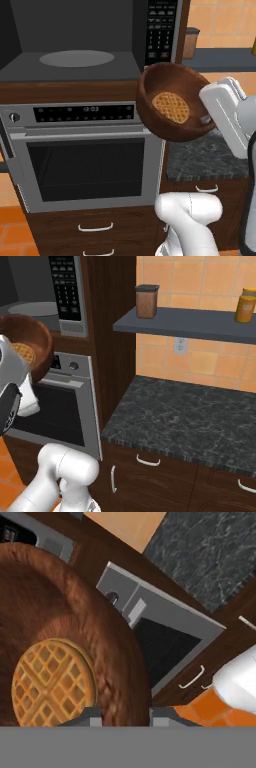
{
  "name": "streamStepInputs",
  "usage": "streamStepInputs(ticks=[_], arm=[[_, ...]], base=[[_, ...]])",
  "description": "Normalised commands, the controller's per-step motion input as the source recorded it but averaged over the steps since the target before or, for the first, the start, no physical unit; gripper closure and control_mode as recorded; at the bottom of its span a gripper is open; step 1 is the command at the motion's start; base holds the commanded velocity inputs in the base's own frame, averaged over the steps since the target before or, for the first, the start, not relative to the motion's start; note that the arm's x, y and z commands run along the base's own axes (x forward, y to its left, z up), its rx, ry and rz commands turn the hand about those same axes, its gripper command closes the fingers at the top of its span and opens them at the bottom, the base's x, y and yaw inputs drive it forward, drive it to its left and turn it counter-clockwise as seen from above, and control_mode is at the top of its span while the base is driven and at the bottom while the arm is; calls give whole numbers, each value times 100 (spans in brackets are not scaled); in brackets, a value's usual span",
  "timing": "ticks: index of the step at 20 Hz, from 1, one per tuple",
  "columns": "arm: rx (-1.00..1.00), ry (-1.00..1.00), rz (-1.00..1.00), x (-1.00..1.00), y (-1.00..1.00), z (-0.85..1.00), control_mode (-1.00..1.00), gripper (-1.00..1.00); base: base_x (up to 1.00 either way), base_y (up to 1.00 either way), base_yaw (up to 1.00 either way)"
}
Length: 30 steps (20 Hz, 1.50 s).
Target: Open the microwave, place the bowl with waffle inside the microwave, then close the microwave door and turn it on.
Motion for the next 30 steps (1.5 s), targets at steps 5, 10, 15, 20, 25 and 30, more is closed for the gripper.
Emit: streamStepInputs(ticks=[5,10,15,20,25,30], arm=[[9,-18,-6,14,80,23,-100,100],[8,-1,-29,1,70,50,-100,100],[8,-1,-37,8,53,44,-100,100],[4,17,-13,48,58,40,-100,100],[3,7,-1,50,32,23,-100,100],[4,0,-5,68,0,1,-100,100]], base=[[0,0,0],[0,0,0],[0,0,0],[0,0,0],[0,0,0],[0,0,0]])
